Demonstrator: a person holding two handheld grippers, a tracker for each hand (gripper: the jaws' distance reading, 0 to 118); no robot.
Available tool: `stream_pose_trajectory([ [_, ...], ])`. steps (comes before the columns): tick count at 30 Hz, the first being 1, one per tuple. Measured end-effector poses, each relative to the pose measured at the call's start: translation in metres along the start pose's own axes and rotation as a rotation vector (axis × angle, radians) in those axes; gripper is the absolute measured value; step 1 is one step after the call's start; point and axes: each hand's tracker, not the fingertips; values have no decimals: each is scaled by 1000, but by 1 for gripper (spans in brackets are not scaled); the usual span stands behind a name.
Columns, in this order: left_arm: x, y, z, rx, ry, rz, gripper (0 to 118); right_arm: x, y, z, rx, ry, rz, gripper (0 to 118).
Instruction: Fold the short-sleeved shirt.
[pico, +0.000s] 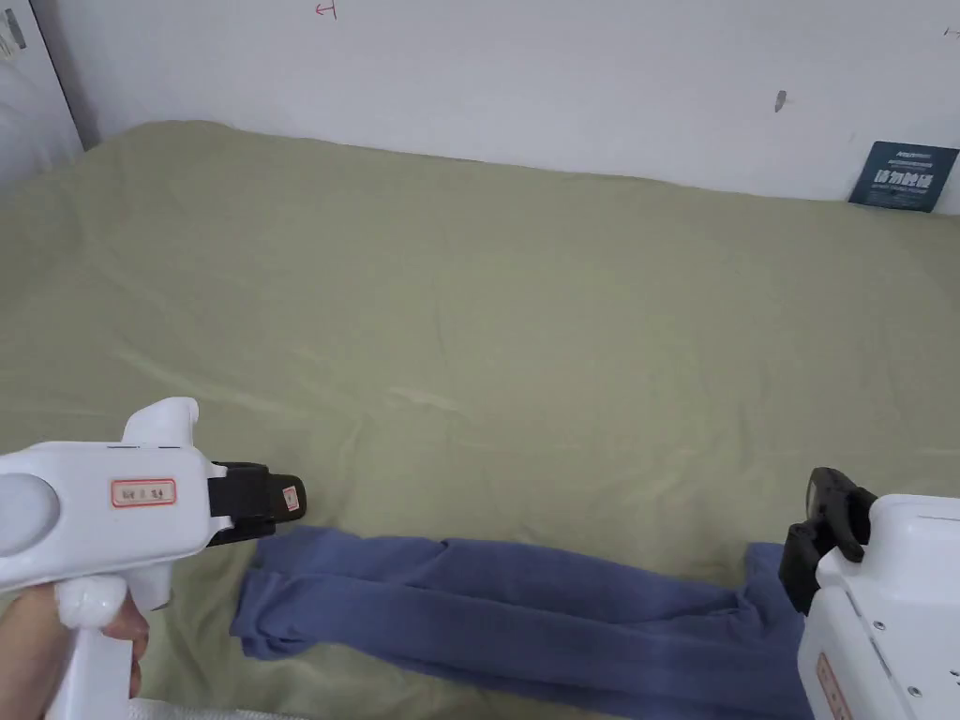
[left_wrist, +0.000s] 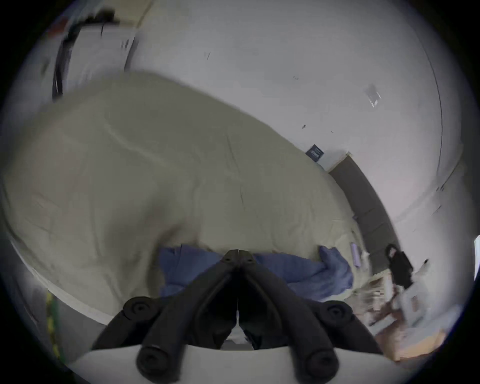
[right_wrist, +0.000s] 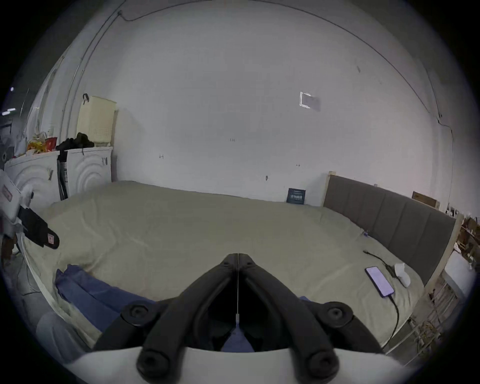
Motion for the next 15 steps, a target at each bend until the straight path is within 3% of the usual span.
stream_pose_trajectory([
  [3, -43, 17, -14, -134, -79, 128, 0, -5, 1, 0, 1, 12, 9, 1],
  [4, -52, 19, -18, -156, -37, 145, 0, -8, 1, 0, -3, 19, 21, 1],
  [7, -68, 24, -27, -248, -48, 114, 0, -10, 0, 0, -7, 20, 24, 1],
  [12, -78, 26, -33, -257, -93, 117, 1, -16, 0, -6, -28, 35, 13, 1],
  [13, -81, 26, -32, -257, -112, 121, 11, -17, 0, -7, -29, 34, 15, 1],
  [15, -84, 25, -41, -278, -150, 138, 96, -18, 0, -8, -29, 35, 16, 1],
])
